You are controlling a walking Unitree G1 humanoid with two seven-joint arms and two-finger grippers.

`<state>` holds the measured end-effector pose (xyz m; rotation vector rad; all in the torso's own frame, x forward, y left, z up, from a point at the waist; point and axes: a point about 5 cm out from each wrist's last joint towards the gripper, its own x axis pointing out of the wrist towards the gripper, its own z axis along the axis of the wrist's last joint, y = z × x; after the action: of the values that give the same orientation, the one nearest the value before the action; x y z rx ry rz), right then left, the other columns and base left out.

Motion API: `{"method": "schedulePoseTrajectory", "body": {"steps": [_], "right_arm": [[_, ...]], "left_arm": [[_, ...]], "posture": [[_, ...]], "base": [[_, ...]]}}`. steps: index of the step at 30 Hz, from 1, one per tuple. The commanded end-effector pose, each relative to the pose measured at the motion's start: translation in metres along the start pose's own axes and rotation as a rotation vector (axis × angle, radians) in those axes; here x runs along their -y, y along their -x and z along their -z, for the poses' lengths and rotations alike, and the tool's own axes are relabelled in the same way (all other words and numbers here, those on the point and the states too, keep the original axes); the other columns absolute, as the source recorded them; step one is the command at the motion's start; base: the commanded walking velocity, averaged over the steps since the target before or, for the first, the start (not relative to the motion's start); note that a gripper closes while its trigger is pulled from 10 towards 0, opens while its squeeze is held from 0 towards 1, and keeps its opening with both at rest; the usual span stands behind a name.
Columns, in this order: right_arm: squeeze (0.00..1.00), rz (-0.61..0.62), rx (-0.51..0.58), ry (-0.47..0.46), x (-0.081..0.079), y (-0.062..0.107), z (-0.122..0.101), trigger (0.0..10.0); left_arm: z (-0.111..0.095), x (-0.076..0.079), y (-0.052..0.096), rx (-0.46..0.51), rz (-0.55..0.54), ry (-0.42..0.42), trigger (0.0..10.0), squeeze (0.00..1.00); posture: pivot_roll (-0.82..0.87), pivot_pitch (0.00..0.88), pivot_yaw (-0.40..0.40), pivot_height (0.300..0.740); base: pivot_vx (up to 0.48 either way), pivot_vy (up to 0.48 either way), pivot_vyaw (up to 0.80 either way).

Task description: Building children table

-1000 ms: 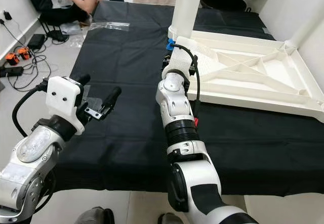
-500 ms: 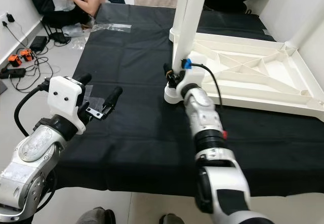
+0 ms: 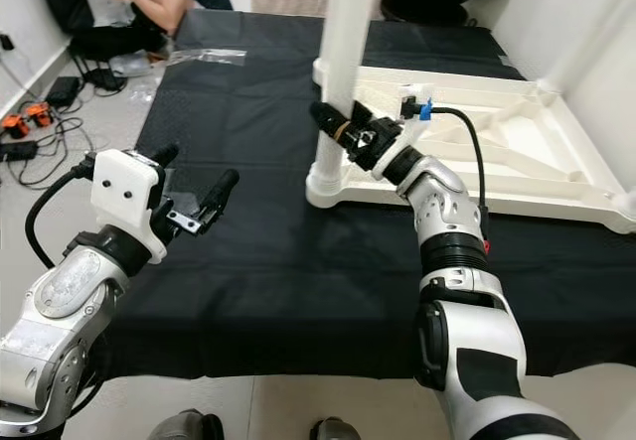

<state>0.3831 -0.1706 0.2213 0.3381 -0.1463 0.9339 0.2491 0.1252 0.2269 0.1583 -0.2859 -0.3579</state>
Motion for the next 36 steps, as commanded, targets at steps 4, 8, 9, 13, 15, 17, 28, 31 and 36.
{"method": "schedulePoseTrajectory", "body": {"steps": [4, 8, 9, 13, 15, 17, 28, 31, 36], "right_arm": [[0.00, -0.122, -0.104, 0.007, -0.012, -0.021, 0.007, 10.0], [0.00, -0.198, -0.122, -0.015, -0.017, -0.023, 0.008, 4.9], [0.00, -0.264, -0.132, -0.022, -0.021, -0.024, 0.009, 0.5], [0.00, -0.327, -0.132, -0.020, -0.025, -0.024, 0.009, 0.0], [0.00, -0.274, -0.134, -0.007, -0.023, -0.025, 0.010, 0.0], [0.00, -0.193, -0.136, 0.045, -0.019, -0.025, 0.012, 0.0], [0.00, 0.934, -0.140, 0.357, 0.025, 0.022, 0.023, 0.0], [0.00, 1.142, -0.096, 0.387, 0.015, 0.037, 0.026, 0.0], [0.00, 1.284, -0.048, 0.360, 0.000, 0.043, 0.031, 0.0]], "left_arm": [[-0.002, 0.002, 0.001, 0.006, 0.006, -0.006, 10.0, 0.00], [-0.002, 0.003, 0.002, 0.005, 0.005, -0.005, 10.0, 0.00], [-0.002, 0.003, 0.002, 0.004, 0.005, -0.007, 10.0, 0.00], [-0.001, 0.002, 0.001, 0.004, 0.004, -0.008, 10.0, 0.00], [-0.001, 0.002, 0.001, 0.004, 0.004, -0.007, 10.0, 0.00], [-0.001, 0.002, 0.001, 0.005, 0.004, -0.006, 10.0, 0.00], [-0.001, 0.002, -0.004, 0.010, 0.013, -0.006, 10.0, 0.00], [-0.001, 0.003, -0.005, 0.011, 0.016, -0.003, 10.0, 0.00], [-0.001, 0.005, -0.004, 0.012, 0.018, 0.001, 10.0, 0.00]], "posture": [[0.11, 0.106, -0.082, 0.740], [0.12, 0.107, -0.085, 0.740], [0.12, 0.107, -0.085, 0.740], [0.11, 0.107, -0.083, 0.740], [0.11, 0.106, -0.084, 0.740], [0.11, 0.106, -0.084, 0.740], [0.09, 0.112, -0.064, 0.740], [0.09, 0.112, -0.062, 0.740], [0.09, 0.113, -0.062, 0.740]], "base": [[0.000, 0.000, 0.00], [0.000, 0.000, 0.00], [0.000, 0.000, 0.00], [0.000, 0.000, 0.00], [0.000, 0.000, 0.00], [0.000, 0.000, 0.00], [0.000, 0.000, 0.00], [0.000, 0.000, 0.00], [0.000, 0.000, 0.00]]}}
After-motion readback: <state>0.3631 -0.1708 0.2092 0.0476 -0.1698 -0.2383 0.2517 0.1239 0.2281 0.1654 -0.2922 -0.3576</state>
